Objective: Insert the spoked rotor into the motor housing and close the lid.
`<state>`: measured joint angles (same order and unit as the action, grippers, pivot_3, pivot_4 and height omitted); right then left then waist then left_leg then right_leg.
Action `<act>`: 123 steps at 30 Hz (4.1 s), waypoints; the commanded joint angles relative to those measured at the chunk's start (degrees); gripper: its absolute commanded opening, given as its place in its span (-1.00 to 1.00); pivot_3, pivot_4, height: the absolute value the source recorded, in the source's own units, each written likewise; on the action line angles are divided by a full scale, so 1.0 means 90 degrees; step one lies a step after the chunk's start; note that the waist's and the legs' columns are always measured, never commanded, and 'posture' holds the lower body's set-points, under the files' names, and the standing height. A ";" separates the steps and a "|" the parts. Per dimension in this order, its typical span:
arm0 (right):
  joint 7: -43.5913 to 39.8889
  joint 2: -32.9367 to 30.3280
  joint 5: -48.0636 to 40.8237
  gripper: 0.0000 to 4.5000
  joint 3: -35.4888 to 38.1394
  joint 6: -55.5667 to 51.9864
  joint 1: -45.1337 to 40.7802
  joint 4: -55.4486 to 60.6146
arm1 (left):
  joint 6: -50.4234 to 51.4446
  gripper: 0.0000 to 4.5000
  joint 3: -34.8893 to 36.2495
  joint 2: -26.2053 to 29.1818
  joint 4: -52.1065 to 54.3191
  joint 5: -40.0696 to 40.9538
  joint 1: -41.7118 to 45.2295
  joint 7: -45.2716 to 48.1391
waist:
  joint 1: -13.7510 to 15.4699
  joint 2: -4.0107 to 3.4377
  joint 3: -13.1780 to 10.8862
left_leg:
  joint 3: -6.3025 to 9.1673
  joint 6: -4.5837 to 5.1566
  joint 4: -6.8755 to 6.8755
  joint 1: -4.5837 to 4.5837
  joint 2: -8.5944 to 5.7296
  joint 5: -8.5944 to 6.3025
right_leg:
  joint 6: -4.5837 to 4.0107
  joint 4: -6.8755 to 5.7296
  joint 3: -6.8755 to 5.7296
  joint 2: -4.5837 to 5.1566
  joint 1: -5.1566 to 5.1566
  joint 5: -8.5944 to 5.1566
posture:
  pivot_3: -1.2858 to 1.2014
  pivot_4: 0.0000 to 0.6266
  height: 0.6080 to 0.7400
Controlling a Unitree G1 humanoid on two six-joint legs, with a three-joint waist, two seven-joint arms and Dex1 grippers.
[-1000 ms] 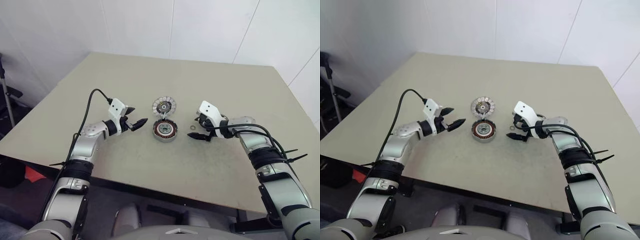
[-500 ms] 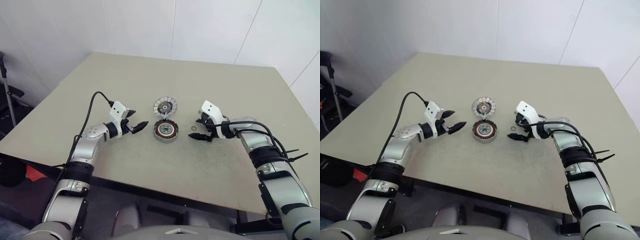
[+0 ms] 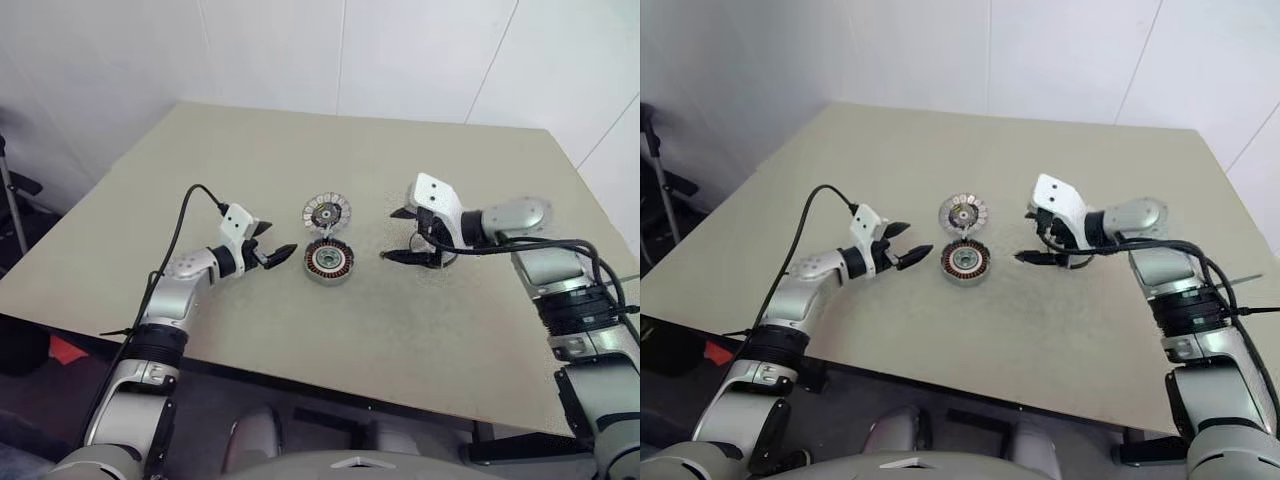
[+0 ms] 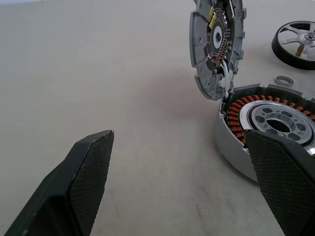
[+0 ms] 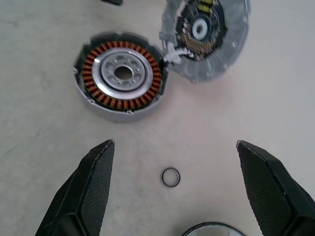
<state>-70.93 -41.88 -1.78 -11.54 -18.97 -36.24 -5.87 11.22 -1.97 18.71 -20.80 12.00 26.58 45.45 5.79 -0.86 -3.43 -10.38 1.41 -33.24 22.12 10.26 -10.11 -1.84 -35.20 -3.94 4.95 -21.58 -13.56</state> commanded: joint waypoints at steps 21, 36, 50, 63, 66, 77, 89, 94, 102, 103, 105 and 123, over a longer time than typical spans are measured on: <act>-0.0188 0.1145 0.1741 0.99 -0.1845 0.3182 -0.1615 -0.2677 | -0.0177 1.00 0.0108 0.0009 0.0246 0.0039 -0.0031 -0.0139 | -0.0023 0.0002 -0.0001 | 0.0000 -0.0003 -0.0011 0.0005 -0.0002 0.0003 | -0.0002 -0.0018 0.0000 0.0002 -0.0004 0.0001 | 0.03 -1.00 1.00; 0.0839 0.0032 0.0800 0.99 0.0234 0.1372 -0.0530 -0.4014 | -0.0174 1.00 -0.0011 -0.0046 0.0277 0.0007 -0.0111 -0.0122 | 0.0051 0.0003 -0.0001 | 0.0001 0.0003 -0.0028 -0.0003 -0.0004 -0.0001 | -0.0005 -0.0028 0.0000 0.0004 0.0014 -0.0001 | 0.03 -1.00 1.00; 0.1196 0.0121 0.0111 0.99 0.0829 -0.0013 0.0360 -0.1357 | -0.0257 1.00 -0.0139 -0.0143 -0.0063 -0.0068 0.0174 0.0090 | 0.0003 -0.0003 0.0004 | 0.0001 -0.0008 -0.0023 -0.0035 0.0002 0.0006 | -0.0005 -0.0034 0.0000 0.0001 0.0030 -0.0003 | 0.03 -1.00 1.00; 0.1108 0.0495 -0.0116 0.99 0.0527 -0.0130 0.0155 -0.0925 | -0.0233 1.00 -0.0109 -0.0127 0.0085 -0.0046 0.0000 -0.0022 | 0.0012 -0.0004 0.0004 | 0.0000 -0.0007 -0.0017 -0.0015 0.0000 0.0006 | -0.0005 -0.0031 -0.0001 0.0002 0.0009 -0.0003 | 0.03 -1.00 1.00; 0.1321 0.0817 0.0019 0.99 0.0323 -0.0160 0.0187 -0.1158 | -0.0236 1.00 -0.0121 -0.0128 0.0072 -0.0056 0.0007 -0.0024 | 0.0002 -0.0004 0.0004 | 0.0001 -0.0008 -0.0017 -0.0018 0.0000 0.0007 | -0.0005 -0.0033 -0.0001 0.0002 0.0010 -0.0003 | 0.03 -1.00 1.00; 0.1713 0.1195 0.0091 0.99 0.0200 -0.0351 0.0399 -0.1649 | -0.0217 1.00 -0.0115 -0.0094 0.0147 -0.0056 -0.0061 -0.0043 | 0.0010 -0.0004 0.0004 | 0.0001 -0.0016 -0.0015 -0.0016 -0.0001 0.0011 | -0.0005 -0.0033 -0.0001 0.0003 0.0008 -0.0003 | 0.03 -1.00 1.00; 0.1925 0.1191 0.0212 0.99 0.0212 0.0015 0.0268 -0.2649 | -0.0198 1.00 -0.0124 -0.0088 0.0156 -0.0057 -0.0043 -0.0049 | 0.0019 -0.0002 0.0004 | 0.0003 -0.0019 -0.0015 -0.0051 -0.0002 0.0012 | -0.0005 -0.0031 0.0000 0.0004 0.0049 -0.0003 | 0.03 -1.00 1.00; 0.1891 0.1132 0.0180 0.99 0.0230 -0.0054 0.0354 -0.2481 | -0.0200 1.00 -0.0126 -0.0073 0.0151 -0.0065 -0.0054 -0.0046 | 0.0020 -0.0002 0.0004 | 0.0004 -0.0023 -0.0014 -0.0054 -0.0002 0.0015 | -0.0004 -0.0030 0.0000 0.0004 0.0054 -0.0003 | 0.03 -1.00 1.00; 0.1757 0.1046 0.0154 0.57 0.0161 -0.0383 0.0570 -0.1885 | -0.0218 1.00 -0.0131 -0.0084 0.0105 -0.0069 -0.0034 -0.0049 | 0.0029 -0.0002 0.0004 | 0.0004 -0.0023 -0.0007 -0.0044 -0.0002 0.0015 | -0.0004 -0.0027 -0.0001 0.0003 0.0043 -0.0003 | 0.03 -1.00 1.00; 0.1751 0.1034 0.0163 0.57 0.0154 -0.0411 0.0595 -0.1821 | -0.0217 1.00 -0.0132 -0.0086 0.0104 -0.0069 -0.0035 -0.0049 | 0.0030 -0.0002 0.0004 | 0.0004 -0.0022 -0.0007 -0.0043 -0.0002 0.0015 | -0.0004 -0.0025 -0.0001 0.0003 0.0042 -0.0003 | 0.03 -1.00 1.00; 0.1727 0.1020 0.0134 0.57 0.0174 -0.0525 0.0615 -0.1665 | -0.0218 1.00 -0.0134 -0.0092 0.0098 -0.0069 -0.0036 -0.0050 | 0.0030 -0.0002 0.0004 | 0.0004 -0.0022 -0.0007 -0.0042 -0.0002 0.0014 | -0.0004 -0.0023 -0.0001 0.0003 0.0043 -0.0003 | 0.03 -1.00 1.00; 0.1711 0.0969 0.0218 0.57 0.0047 -0.1206 0.0559 -0.1525 | -0.0204 1.00 -0.0154 -0.0135 0.0156 -0.0054 -0.0110 -0.0089 | 0.0036 -0.0002 0.0004 | 0.0004 -0.0022 -0.0005 -0.0044 -0.0002 0.0014 | -0.0004 -0.0022 -0.0001 0.0003 0.0044 -0.0003 | 0.03 -1.00 1.00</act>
<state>-55.37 -32.08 -0.29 -10.81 -28.81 -30.96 -19.23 9.84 -3.75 17.57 -21.50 11.17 25.18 44.79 6.11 -0.87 -3.39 -10.35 1.21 -33.28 21.72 10.24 -9.98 -1.88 -35.39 -3.95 4.97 -21.18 -13.59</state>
